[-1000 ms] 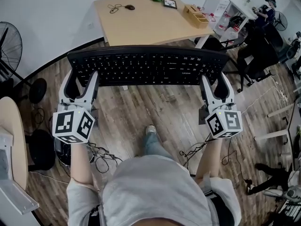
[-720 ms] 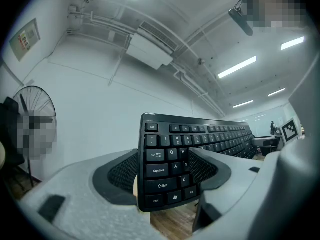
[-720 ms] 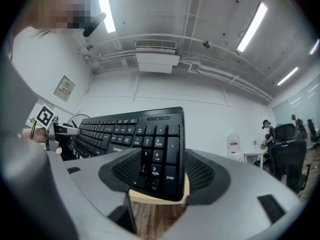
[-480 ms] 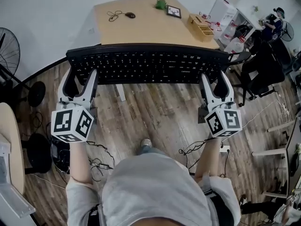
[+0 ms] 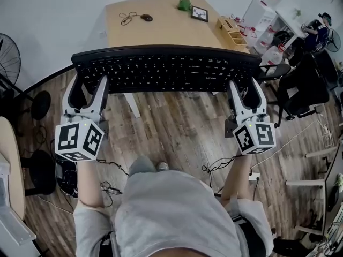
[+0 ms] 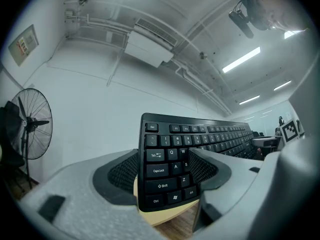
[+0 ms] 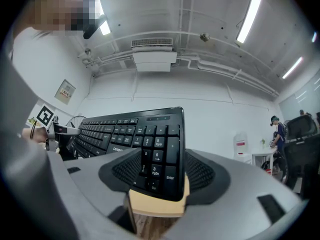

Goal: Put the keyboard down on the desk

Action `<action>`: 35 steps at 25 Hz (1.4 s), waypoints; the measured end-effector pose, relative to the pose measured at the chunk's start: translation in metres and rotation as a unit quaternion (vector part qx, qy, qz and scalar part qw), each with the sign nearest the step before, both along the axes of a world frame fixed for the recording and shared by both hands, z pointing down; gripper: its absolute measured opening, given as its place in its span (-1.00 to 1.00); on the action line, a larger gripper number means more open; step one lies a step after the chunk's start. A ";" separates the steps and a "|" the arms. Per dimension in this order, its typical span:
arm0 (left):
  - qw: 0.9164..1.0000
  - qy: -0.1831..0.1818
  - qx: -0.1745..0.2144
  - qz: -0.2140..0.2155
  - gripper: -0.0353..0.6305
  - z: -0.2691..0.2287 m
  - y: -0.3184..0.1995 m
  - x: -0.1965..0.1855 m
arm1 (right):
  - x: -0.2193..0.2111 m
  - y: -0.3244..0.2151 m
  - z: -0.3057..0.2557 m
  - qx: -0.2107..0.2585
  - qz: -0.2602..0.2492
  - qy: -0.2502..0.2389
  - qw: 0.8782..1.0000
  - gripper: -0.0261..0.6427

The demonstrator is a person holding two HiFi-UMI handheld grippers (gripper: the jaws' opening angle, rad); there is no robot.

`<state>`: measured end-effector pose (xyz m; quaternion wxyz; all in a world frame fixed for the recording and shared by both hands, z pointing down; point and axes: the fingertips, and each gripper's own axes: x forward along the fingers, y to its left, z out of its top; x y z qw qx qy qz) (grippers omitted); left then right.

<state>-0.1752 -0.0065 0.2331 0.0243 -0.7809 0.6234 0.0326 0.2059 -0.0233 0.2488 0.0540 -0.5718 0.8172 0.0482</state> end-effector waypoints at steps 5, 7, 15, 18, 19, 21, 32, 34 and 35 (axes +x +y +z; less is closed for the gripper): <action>1.000 -0.004 0.000 0.000 -0.01 -0.001 -0.003 0.000 | 0.000 -0.004 0.002 0.001 0.000 -0.004 1.000 -0.17; 1.000 -0.003 -0.001 0.001 -0.01 -0.001 -0.004 -0.001 | -0.001 -0.003 0.002 -0.001 0.001 -0.003 1.000 -0.17; 1.000 0.008 0.001 -0.020 -0.01 0.003 0.101 0.043 | 0.042 0.085 -0.002 -0.001 -0.020 0.008 1.000 -0.17; 1.000 0.008 0.000 -0.017 -0.01 0.002 0.082 0.034 | 0.033 0.068 -0.005 -0.003 -0.016 0.008 1.000 -0.17; 1.000 0.009 -0.003 -0.011 -0.01 0.001 0.056 0.022 | 0.022 0.047 -0.006 -0.006 -0.011 0.009 1.000 -0.17; 1.000 0.010 -0.007 -0.005 -0.01 0.000 0.014 0.002 | 0.002 0.010 -0.008 -0.010 -0.004 0.009 1.000 -0.17; 1.000 0.004 -0.006 -0.003 -0.01 0.002 0.001 0.001 | 0.001 -0.001 -0.001 -0.008 -0.003 0.004 1.000 -0.17; 1.000 0.002 -0.006 0.000 -0.01 0.003 -0.001 0.001 | 0.001 -0.001 0.001 -0.006 0.000 0.001 1.000 -0.17; 1.000 0.001 -0.005 0.001 -0.01 0.002 -0.002 0.001 | 0.000 -0.002 0.002 -0.005 0.001 0.000 1.000 -0.17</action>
